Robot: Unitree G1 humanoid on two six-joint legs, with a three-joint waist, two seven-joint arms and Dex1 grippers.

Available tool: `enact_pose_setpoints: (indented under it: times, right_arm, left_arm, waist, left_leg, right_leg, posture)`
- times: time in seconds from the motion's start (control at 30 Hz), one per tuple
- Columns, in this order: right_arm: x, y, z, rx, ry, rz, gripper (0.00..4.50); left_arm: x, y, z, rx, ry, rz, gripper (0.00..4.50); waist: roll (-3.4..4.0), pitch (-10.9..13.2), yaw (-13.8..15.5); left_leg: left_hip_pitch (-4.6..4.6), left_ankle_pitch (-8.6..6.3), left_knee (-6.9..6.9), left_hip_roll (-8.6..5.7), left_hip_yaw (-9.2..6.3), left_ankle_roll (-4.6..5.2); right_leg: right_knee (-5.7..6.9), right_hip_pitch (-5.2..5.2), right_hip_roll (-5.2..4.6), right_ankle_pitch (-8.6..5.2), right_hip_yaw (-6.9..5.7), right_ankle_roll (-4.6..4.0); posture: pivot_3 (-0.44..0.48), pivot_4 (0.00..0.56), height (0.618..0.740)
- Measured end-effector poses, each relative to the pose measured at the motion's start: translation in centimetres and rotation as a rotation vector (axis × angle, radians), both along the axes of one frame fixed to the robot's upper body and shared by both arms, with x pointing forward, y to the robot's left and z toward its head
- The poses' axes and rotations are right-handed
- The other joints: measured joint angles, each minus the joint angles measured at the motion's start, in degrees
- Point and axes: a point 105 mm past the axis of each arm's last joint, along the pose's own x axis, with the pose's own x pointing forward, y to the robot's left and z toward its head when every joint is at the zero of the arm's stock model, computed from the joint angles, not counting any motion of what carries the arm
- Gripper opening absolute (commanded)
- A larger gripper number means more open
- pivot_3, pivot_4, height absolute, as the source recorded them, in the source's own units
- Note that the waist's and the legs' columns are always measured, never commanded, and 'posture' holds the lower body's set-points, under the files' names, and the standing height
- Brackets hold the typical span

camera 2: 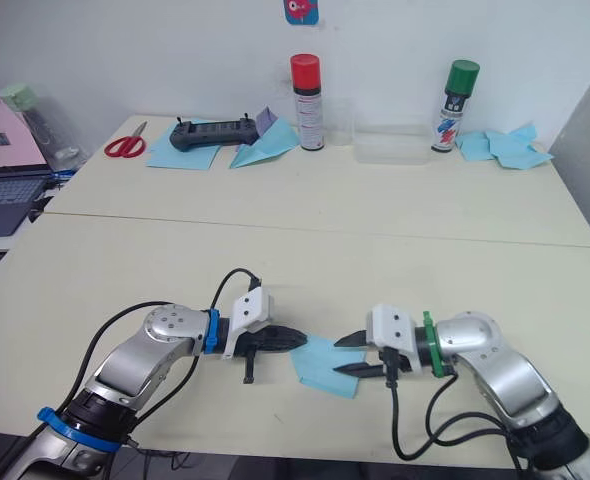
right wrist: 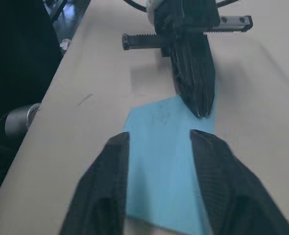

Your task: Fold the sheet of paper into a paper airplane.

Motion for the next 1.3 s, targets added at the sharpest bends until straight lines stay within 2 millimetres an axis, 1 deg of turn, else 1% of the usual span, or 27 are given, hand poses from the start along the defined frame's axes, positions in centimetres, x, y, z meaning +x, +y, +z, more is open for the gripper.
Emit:
enact_pose_setpoints:
  times: [0.07, 0.2, 0.3, 0.5, 0.7, 0.87, 1.07, 1.3]
  right_arm:
    - [-0.5, -0.4, -0.6, -0.030, -0.029, 0.019, 3.51]
    - [-0.5, -0.3, -1.3, -0.064, -0.142, 0.064, 3.51]
    - [-0.5, 0.9, -1.4, -0.043, -0.249, 0.102, 3.51]
    - [-0.4, 1.7, -1.8, -0.023, -0.355, 0.117, 3.51]
    - [-0.4, 1.5, -2.1, -0.023, -0.339, 0.105, 3.51]
    - [-0.8, 0.8, -2.8, -0.049, -0.297, 0.095, 3.51]
    - [-0.6, 0.9, -2.9, -0.039, -0.291, 0.080, 3.51]
    - [0.4, 1.2, -2.1, 0.055, -0.243, -0.007, 3.51]
  left_arm:
    - [0.0, 0.0, 0.0, 0.000, 0.003, 0.001, 0.00]
    - [0.0, 0.1, 0.0, 0.001, 0.018, 0.002, 0.00]
    - [0.1, 0.0, 0.1, 0.001, 0.019, 0.002, 0.00]
    - [0.1, 0.0, 0.1, 0.003, 0.028, -0.002, 0.00]
    - [0.0, 0.0, 0.1, 0.004, 0.030, 0.000, 0.00]
    - [0.1, 0.0, 0.1, 0.005, 0.030, 0.001, 0.00]
    - [0.0, 0.0, 0.1, 0.005, 0.031, 0.001, 0.00]
    - [-0.1, 0.1, 0.1, 0.012, 0.026, -0.001, 0.00]
  waist:
    - [0.00, 0.00, -0.01]
    - [0.00, 0.00, -0.10]
    - [-0.01, 0.00, -0.10]
    - [-0.01, 0.00, -0.05]
    - [-0.01, 0.00, -0.03]
    - [-0.01, 0.00, -0.03]
    - [-0.01, 0.00, -0.05]
    - [-0.01, 0.00, -0.07]
  left_leg:
    - [0.03, 0.00, 0.00, 0.00, 0.02, 0.00]
    - [0.21, 0.00, -0.02, 0.00, 0.13, 0.00]
    - [0.23, 0.00, -0.03, 0.00, 0.15, 0.00]
    - [0.23, 0.00, -0.03, 0.00, 0.16, 0.00]
    - [0.24, 0.00, -0.03, 0.00, 0.16, 0.00]
    - [0.28, 0.00, -0.04, 0.00, 0.17, 0.00]
    - [0.38, 0.00, -0.05, 0.01, 0.17, 0.00]
    - [0.39, 0.00, -0.07, 0.01, 0.16, 0.00]
  right_leg:
    - [0.00, 0.00, 0.00, 0.00, 0.02, 0.00]
    - [0.00, 0.08, 0.00, 0.00, 0.10, 0.01]
    - [0.00, 0.09, 0.00, 0.00, 0.12, 0.01]
    - [-0.01, 0.10, 0.00, 0.00, 0.14, 0.01]
    - [-0.01, 0.12, 0.00, 0.00, 0.14, 0.00]
    - [-0.01, 0.14, 0.00, -0.01, 0.16, 0.00]
    - [-0.01, 0.24, 0.00, -0.02, 0.16, -0.02]
    - [-0.01, 0.25, 0.00, -0.02, 0.15, -0.02]
  posture:
    - [0.000, 0.150, 0.740]
    - [0.000, 0.150, 0.740]
    - [0.000, 0.150, 0.740]
    - [0.000, 0.150, 0.740]
    - [0.000, 0.150, 0.740]
    - [0.000, 0.150, 0.740]
    - [0.000, 0.150, 0.740]
    - [0.000, 0.150, 0.740]
